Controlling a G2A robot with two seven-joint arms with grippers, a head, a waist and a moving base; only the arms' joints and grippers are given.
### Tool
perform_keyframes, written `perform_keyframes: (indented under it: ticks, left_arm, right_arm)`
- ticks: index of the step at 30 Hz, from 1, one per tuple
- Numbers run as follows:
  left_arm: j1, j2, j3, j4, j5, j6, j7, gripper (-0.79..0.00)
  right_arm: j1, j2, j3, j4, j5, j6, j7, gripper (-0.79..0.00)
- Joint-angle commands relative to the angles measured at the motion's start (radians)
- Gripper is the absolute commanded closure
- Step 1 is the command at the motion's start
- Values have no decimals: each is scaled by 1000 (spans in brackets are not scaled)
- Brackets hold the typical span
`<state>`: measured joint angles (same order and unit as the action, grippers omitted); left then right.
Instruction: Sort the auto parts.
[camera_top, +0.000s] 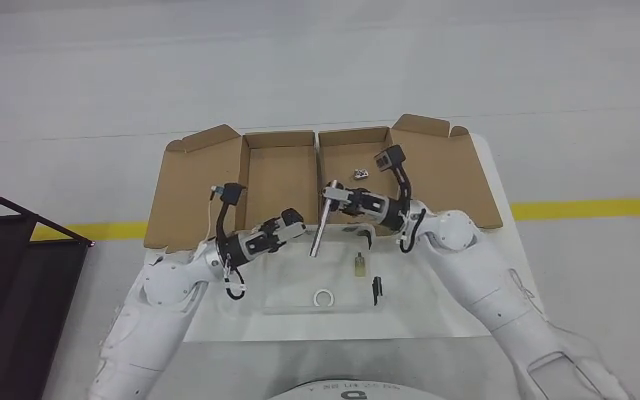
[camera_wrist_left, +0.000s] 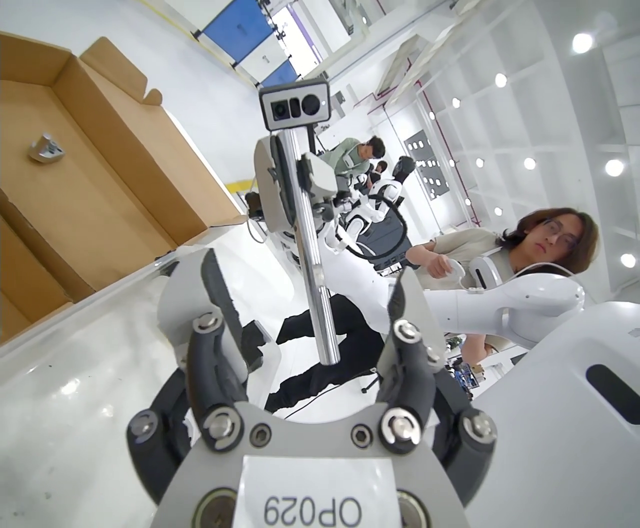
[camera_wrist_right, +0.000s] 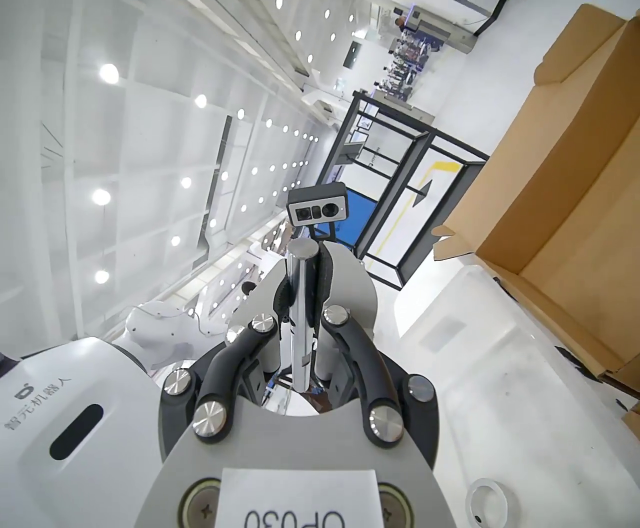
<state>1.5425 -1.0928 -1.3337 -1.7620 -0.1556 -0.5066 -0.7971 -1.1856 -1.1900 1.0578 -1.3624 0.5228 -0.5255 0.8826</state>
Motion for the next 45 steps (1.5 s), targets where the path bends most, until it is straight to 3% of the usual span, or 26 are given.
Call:
perform_keyframes:
  ticks: [1, 9, 15, 17, 21, 24, 31, 43, 45]
  left_arm:
    - [1, 2, -14, 6, -5, 0, 11, -785]
    - [12, 8, -57, 29, -48, 0, 33, -785]
    - [12, 8, -57, 30, -50, 0, 33, -785]
    - [12, 8, -57, 30, -50, 0, 33, -785]
    - [12, 8, -57, 30, -50, 0, 33, -785]
    - [12, 8, -57, 30, -50, 0, 33, -785]
    - [12, 8, -57, 30, -50, 0, 33, -785]
    - [12, 8, -57, 30, -50, 0, 33, -785]
    - [12, 8, -57, 30, -50, 0, 33, -785]
  right_arm:
    - [0, 8, 46, 33, 8, -17, -2, 0]
    - [-55, 59, 323, 115, 90, -61, -15, 0]
    - [-84, 72, 385, 114, -14, -71, -86, 0]
    - [-67, 73, 377, 127, -118, -63, -129, 0]
    - [-6, 62, 279, 160, -515, 19, -302, 0]
    - [17, 45, 193, 170, -660, 52, -394, 0]
    - [64, 20, 73, 206, -837, 91, -452, 0]
    - [131, -12, -13, 271, -854, 113, -460, 0]
    - [137, -14, -13, 280, -866, 123, -475, -292]
